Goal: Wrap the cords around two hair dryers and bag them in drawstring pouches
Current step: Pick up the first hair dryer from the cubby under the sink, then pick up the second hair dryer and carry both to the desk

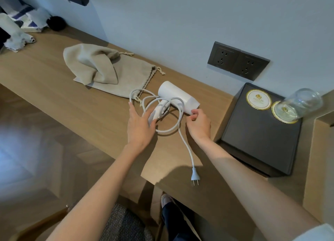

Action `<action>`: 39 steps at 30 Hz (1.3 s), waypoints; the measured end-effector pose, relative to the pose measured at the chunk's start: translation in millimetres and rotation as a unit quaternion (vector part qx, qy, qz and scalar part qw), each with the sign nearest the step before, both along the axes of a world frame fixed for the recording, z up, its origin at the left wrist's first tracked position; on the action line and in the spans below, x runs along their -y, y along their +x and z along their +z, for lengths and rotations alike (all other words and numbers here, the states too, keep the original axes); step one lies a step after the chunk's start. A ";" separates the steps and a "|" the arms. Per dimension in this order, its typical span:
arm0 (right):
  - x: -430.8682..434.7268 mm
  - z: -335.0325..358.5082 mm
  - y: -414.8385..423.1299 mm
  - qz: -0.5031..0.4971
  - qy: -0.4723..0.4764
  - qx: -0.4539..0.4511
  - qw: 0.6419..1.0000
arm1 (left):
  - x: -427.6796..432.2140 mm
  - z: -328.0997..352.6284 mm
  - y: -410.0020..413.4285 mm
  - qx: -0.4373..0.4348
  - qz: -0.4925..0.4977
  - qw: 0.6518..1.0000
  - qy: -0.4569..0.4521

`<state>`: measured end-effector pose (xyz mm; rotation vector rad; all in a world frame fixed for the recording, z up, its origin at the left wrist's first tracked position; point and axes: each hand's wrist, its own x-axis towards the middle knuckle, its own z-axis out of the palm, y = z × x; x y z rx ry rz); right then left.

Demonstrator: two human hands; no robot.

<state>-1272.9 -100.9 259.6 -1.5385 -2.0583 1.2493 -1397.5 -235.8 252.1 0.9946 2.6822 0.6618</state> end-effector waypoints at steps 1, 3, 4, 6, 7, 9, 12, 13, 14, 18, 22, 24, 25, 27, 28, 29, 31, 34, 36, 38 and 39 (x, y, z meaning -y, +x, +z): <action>2.4 5.7 4.9 -0.002 0.008 -0.002 1.000 | 4.3 4.5 5.4 -0.007 -0.001 1.000 0.010; 11.2 16.4 17.3 0.011 0.020 -0.001 1.000 | 16.1 15.6 19.1 -0.034 -0.010 0.999 0.028; 17.1 22.9 25.2 0.024 0.025 0.000 0.999 | 22.9 21.2 26.4 -0.056 -0.022 0.998 0.036; 30.4 35.8 41.9 0.056 0.035 -0.003 0.998 | 36.2 32.5 42.4 -0.094 -0.051 0.992 0.060; 38.3 42.7 51.3 0.077 0.042 0.000 0.996 | 43.7 39.0 51.7 -0.101 -0.062 0.990 0.072; 56.6 55.5 72.2 0.124 0.064 0.012 0.990 | 60.7 51.7 75.1 -0.093 -0.079 0.989 0.084; 89.7 73.5 110.3 0.158 0.098 0.017 0.982 | 90.2 66.2 116.9 -0.100 -0.110 0.985 0.091; 101.8 79.6 124.8 0.161 0.112 0.015 0.980 | 100.3 70.3 130.7 -0.105 -0.119 0.983 0.093; 114.0 85.3 140.1 0.162 0.128 0.014 0.978 | 110.2 74.6 145.1 -0.107 -0.127 0.981 0.097; 153.9 111.2 207.0 0.140 0.178 0.004 0.974 | 138.9 97.2 202.5 -0.114 -0.173 0.971 0.119; 179.1 143.9 287.9 0.084 0.203 -0.001 0.975 | 144.6 130.5 263.1 -0.107 -0.237 0.954 0.149; 186.4 157.3 329.4 0.050 0.210 -0.001 0.976 | 141.2 146.5 294.7 -0.113 -0.278 0.939 0.165; 189.0 162.4 350.1 0.032 0.214 0.000 0.976 | 138.7 153.2 310.9 -0.119 -0.299 0.931 0.173; 193.6 168.9 391.2 -0.007 0.222 0.005 0.975 | 132.8 164.7 344.4 -0.121 -0.341 0.914 0.182; 196.1 170.7 412.2 -0.028 0.223 0.010 0.974 | 129.4 169.6 361.4 -0.121 -0.361 0.906 0.185; 198.9 171.9 434.5 -0.051 0.222 0.012 0.974 | 125.5 173.4 379.2 -0.120 -0.381 0.898 0.186; 205.4 173.3 480.4 -0.093 0.217 0.009 0.972 | 116.5 178.8 417.4 -0.112 -0.422 0.881 0.186; 217.6 174.4 554.6 -0.153 0.215 0.015 0.964 | 103.5 182.8 486.5 -0.089 -0.497 0.843 0.187; 226.1 173.2 606.7 -0.197 0.212 0.029 0.957 | 95.0 182.9 538.7 -0.082 -0.538 0.819 0.182; 236.6 171.6 660.7 -0.237 0.206 0.043 0.948 | 85.7 181.2 594.8 -0.081 -0.574 0.795 0.178; 242.5 170.8 687.8 -0.256 0.203 0.048 0.944 | 81.8 180.4 624.3 -0.077 -0.592 0.782 0.177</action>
